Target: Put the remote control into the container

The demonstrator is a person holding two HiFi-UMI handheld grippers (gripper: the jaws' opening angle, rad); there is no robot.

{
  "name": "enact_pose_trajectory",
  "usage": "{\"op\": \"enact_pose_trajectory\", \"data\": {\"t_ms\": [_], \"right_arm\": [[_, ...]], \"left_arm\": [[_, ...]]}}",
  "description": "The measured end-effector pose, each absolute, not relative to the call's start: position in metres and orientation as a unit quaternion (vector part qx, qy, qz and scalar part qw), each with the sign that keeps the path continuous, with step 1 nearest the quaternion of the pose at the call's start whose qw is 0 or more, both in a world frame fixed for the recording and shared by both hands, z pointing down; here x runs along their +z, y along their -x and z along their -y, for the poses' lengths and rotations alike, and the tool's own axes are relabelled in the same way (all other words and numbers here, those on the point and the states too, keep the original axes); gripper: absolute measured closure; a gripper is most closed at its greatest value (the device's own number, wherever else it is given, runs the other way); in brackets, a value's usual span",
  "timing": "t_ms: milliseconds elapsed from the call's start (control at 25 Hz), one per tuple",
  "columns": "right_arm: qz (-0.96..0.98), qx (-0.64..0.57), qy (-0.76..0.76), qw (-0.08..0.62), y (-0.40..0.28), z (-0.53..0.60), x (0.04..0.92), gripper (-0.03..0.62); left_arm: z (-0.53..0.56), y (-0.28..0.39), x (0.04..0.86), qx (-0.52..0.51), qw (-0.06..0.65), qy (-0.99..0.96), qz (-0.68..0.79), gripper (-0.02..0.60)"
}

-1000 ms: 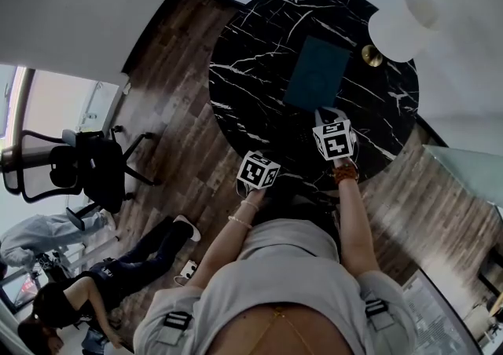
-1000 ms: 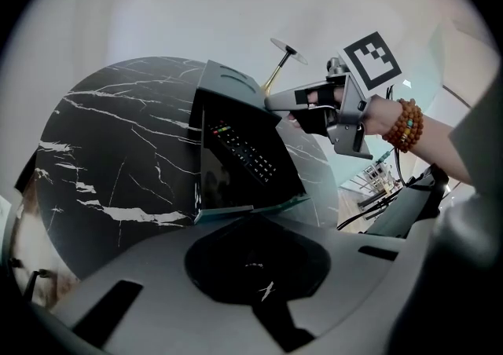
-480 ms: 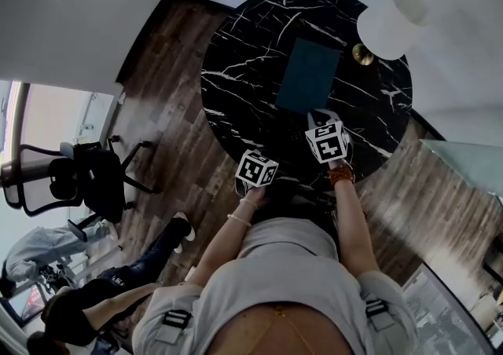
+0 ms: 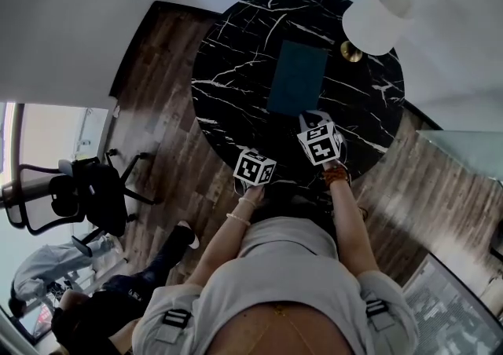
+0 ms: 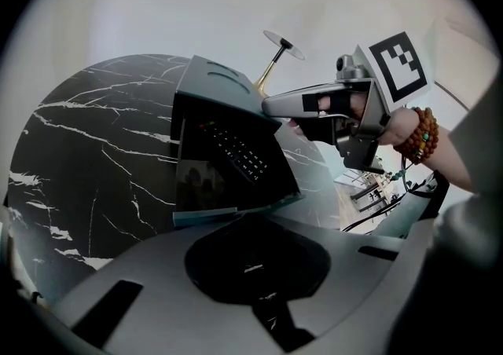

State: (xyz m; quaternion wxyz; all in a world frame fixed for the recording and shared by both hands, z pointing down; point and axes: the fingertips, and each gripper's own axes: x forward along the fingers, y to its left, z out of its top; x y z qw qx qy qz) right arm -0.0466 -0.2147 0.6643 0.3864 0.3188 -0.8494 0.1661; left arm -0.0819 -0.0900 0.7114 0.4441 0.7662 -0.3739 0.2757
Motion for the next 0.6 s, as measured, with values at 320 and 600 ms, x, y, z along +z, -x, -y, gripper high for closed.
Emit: {"op": "enact_pose_trajectory", "data": {"t_ms": [320, 600], "right_arm": [[0.846, 0.16, -0.327, 0.39, 0.048, 0.214, 0.664, 0.582], [0.842, 0.162, -0.33, 0.394, 0.047, 0.214, 0.664, 0.582]], "left_arm": [[0.103, 0.08, 0.712, 0.278, 0.439, -0.775, 0.36, 0.577], [0.114, 0.078, 0.712, 0.278, 0.436, -0.782, 0.348, 0.577]]}}
